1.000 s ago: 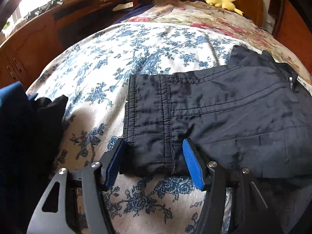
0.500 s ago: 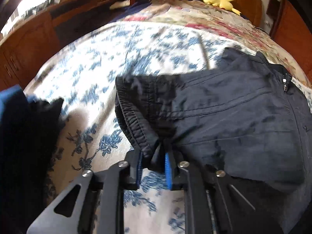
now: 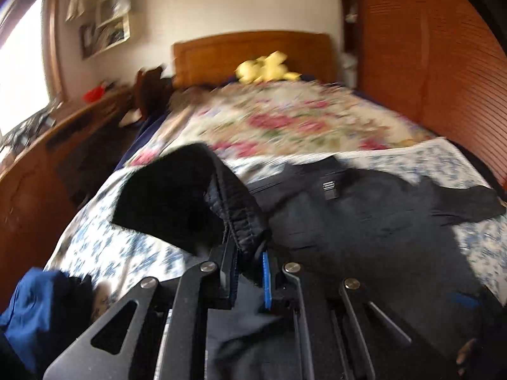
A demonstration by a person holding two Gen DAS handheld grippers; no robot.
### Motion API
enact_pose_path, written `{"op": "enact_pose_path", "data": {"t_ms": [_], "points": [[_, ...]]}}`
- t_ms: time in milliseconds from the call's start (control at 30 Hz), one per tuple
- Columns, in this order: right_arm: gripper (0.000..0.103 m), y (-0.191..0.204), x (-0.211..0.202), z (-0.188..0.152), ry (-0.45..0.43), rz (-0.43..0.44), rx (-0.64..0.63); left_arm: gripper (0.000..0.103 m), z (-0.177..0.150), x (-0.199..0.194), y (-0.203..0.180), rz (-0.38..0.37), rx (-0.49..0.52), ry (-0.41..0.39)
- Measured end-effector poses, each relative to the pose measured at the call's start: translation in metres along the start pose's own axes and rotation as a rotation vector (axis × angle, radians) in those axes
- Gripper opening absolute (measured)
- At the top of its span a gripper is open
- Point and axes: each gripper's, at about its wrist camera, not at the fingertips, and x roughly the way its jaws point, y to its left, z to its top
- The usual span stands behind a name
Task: Fold large clothes
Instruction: 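Lay the sleeve across the jacket front and open the left tool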
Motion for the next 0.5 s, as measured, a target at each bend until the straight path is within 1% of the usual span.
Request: {"op": "enact_pose_path", "data": {"t_ms": [67, 167, 300, 400, 500], "points": [[0.103, -0.007, -0.008, 0.0, -0.008, -0.02, 0.002, 0.008, 0.001, -0.014, -0.024, -0.045, 0.026, -0.022], [0.103, -0.022, -0.021, 0.0, -0.02, -0.051, 0.013, 0.008, -0.008, -0.036, -0.051, -0.104, 0.053, -0.045], [0.103, -0.039, -0.04, -0.001, -0.035, -0.093, 0.033, 0.009, -0.027, -0.052, -0.069, -0.133, 0.087, -0.052], [0.103, -0.046, -0.053, -0.002, -0.045, -0.115, 0.045, 0.009, -0.045, -0.061, -0.077, -0.162, 0.08, -0.04], [0.103, -0.047, -0.063, -0.001, -0.05, -0.138, 0.045, 0.011, -0.058, -0.066, -0.087, -0.155, 0.098, -0.031]]}}
